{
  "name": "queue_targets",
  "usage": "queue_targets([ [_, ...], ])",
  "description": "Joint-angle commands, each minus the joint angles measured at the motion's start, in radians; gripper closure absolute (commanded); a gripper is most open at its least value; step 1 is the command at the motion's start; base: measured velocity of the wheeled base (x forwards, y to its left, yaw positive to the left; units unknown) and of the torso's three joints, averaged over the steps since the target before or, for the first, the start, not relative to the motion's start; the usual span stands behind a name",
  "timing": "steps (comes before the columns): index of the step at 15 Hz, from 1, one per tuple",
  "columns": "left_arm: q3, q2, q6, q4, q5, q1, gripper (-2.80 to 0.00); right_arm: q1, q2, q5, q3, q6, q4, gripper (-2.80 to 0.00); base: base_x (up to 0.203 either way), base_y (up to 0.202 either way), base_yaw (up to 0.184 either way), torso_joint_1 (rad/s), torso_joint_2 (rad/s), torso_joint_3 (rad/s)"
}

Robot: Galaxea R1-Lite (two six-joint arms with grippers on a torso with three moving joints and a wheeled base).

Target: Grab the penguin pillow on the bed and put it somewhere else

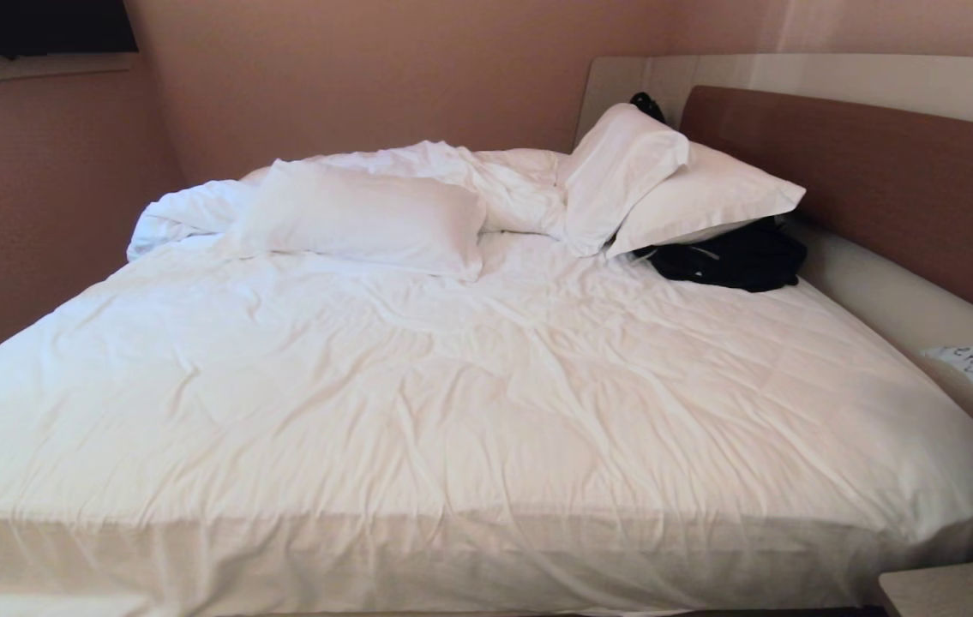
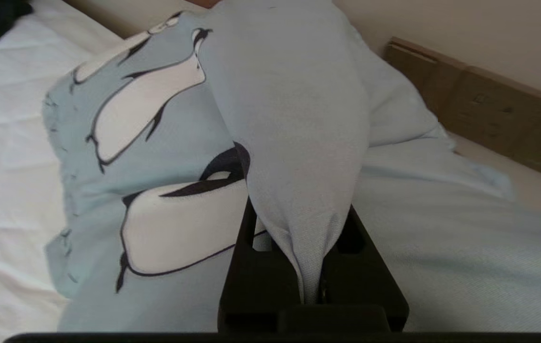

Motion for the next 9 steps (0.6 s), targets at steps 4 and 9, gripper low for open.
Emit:
queue_targets([
  [4, 0.000, 0.000, 0.000, -0.001, 0.001, 0.000, 0.00, -0.221, -0.049, 0.331, 0.081, -0.168, -0.003, 0.00, 0.000, 0.000, 0.000, 0.000, 0.00, 0.000],
  [9, 0.000, 0.000, 0.000, -0.001, 0.001, 0.000, 0.00, -0.447, 0.000, 0.501, 0.095, -0.292, -0.005, 0.00, 0.000, 0.000, 0.000, 0.000, 0.00, 0.000],
])
